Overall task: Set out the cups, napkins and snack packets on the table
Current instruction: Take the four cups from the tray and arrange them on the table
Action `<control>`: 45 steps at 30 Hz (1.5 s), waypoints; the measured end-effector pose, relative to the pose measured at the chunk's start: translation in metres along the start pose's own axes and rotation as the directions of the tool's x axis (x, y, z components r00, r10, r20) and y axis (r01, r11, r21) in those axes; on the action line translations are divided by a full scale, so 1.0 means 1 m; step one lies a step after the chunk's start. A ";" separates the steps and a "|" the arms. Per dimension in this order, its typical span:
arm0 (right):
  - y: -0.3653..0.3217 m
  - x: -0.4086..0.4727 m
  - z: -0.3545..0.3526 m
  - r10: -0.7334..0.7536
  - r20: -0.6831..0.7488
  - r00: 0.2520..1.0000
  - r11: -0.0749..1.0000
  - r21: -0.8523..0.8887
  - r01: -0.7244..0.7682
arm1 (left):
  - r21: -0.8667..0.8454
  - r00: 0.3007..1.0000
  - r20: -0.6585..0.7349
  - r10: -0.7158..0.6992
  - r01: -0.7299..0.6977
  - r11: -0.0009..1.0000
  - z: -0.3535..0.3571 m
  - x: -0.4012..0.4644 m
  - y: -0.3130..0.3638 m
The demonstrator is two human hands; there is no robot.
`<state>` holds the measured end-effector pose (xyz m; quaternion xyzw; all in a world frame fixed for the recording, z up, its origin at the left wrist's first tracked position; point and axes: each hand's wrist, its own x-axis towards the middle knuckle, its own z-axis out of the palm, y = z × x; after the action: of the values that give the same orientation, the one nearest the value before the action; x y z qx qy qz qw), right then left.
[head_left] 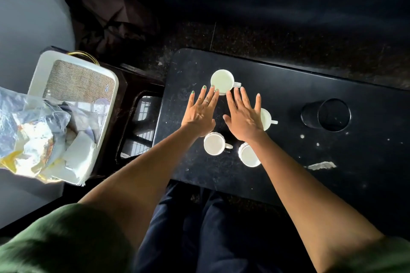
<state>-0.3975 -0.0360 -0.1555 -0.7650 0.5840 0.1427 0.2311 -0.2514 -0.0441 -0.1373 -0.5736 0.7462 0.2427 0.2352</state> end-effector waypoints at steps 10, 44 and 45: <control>-0.006 -0.027 0.002 0.126 -0.156 0.980 0.984 0.148 -0.102 | 0.071 0.992 -0.107 0.065 -0.058 0.996 0.009 -0.010 0.007; 0.037 -0.059 0.024 0.293 -0.056 0.954 0.945 0.169 -0.280 | 0.173 0.977 0.005 0.213 -0.211 0.962 0.008 0.004 0.071; 0.039 -0.056 0.022 0.294 -0.061 0.954 0.945 0.168 -0.281 | 0.171 0.977 0.004 0.211 -0.209 0.963 0.005 0.008 0.071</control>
<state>-0.4488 0.0136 -0.1542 -0.6563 0.7081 0.0953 0.2424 -0.3214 -0.0307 -0.1398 -0.4708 0.8224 0.1973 0.2512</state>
